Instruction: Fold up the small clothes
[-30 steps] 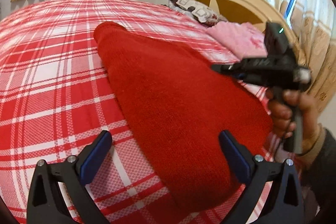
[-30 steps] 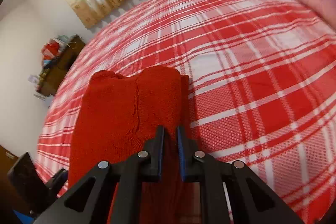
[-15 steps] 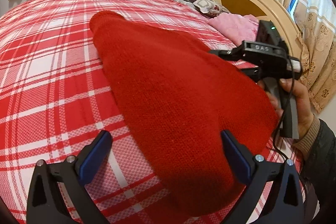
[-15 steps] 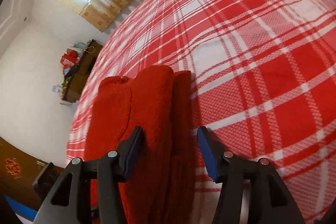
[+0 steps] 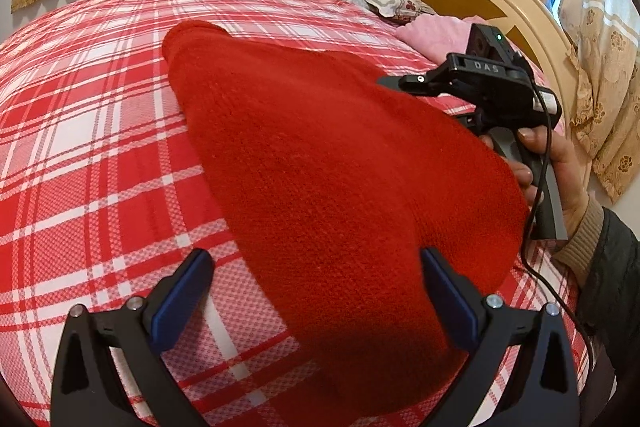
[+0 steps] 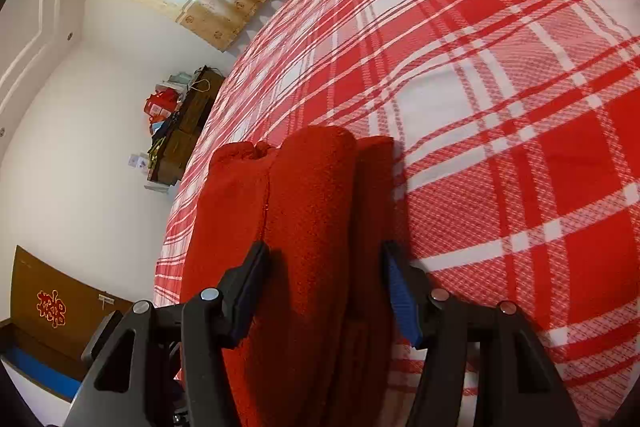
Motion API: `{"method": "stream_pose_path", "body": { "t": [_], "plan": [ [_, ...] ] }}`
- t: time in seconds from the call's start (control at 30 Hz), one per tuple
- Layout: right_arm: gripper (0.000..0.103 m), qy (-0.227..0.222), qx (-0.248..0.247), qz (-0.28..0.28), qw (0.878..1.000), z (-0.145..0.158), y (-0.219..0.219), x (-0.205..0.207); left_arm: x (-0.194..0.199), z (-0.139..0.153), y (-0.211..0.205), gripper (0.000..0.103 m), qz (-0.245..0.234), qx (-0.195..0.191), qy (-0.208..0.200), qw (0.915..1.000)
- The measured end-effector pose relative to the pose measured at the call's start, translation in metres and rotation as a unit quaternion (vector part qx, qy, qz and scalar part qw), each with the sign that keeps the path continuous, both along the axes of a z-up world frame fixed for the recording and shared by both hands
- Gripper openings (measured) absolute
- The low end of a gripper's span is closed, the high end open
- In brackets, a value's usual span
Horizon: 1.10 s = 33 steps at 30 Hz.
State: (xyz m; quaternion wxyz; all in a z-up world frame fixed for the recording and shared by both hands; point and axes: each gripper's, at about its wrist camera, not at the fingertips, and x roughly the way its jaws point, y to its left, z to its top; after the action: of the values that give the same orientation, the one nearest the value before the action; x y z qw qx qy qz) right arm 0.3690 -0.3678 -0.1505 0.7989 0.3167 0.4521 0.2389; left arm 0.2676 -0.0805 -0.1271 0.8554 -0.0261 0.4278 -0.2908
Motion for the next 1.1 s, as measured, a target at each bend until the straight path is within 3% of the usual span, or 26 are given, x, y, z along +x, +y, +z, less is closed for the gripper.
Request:
{"method": "stream_pose_path", "body": {
  "t": [0.07, 0.17, 0.33, 0.4, 0.47, 0.67, 0.77, 1.1],
  "plan": [
    [0.041, 0.006, 0.004, -0.003, 1.0, -0.004, 0.001, 0.002, 0.001, 0.0, -0.003, 0.103, -0.002, 0.005, -0.001, 1.0],
    [0.034, 0.006, 0.009, -0.004, 1.0, -0.006, 0.001, 0.001, 0.001, 0.0, -0.004, 0.103, -0.002, 0.008, -0.001, 1.0],
    [0.03, -0.007, -0.006, -0.003, 1.0, -0.003, 0.011, -0.002, 0.0, 0.0, -0.005, 0.103, -0.002, 0.014, -0.001, 0.9999],
    [0.029, -0.014, -0.006, -0.002, 1.0, -0.002, 0.013, -0.003, 0.0, 0.002, -0.006, 0.096, -0.008, 0.008, 0.005, 0.9999],
    [0.028, -0.02, -0.009, -0.005, 1.0, 0.001, 0.016, -0.005, -0.001, 0.004, -0.009, 0.08, -0.012, -0.007, 0.018, 0.9997],
    [0.028, -0.033, -0.008, -0.016, 0.999, 0.005, 0.014, -0.01, -0.009, 0.008, -0.008, 0.06, 0.0, -0.012, 0.023, 0.9997],
    [0.027, -0.044, 0.003, -0.023, 0.999, 0.01, 0.014, -0.02, -0.013, 0.014, -0.009, 0.053, 0.0, 0.004, 0.019, 0.9998],
    [0.027, -0.056, 0.016, -0.026, 0.998, 0.017, 0.036, -0.053, -0.032, 0.031, -0.005, 0.045, -0.01, 0.049, 0.015, 0.9987]
  ]
}}
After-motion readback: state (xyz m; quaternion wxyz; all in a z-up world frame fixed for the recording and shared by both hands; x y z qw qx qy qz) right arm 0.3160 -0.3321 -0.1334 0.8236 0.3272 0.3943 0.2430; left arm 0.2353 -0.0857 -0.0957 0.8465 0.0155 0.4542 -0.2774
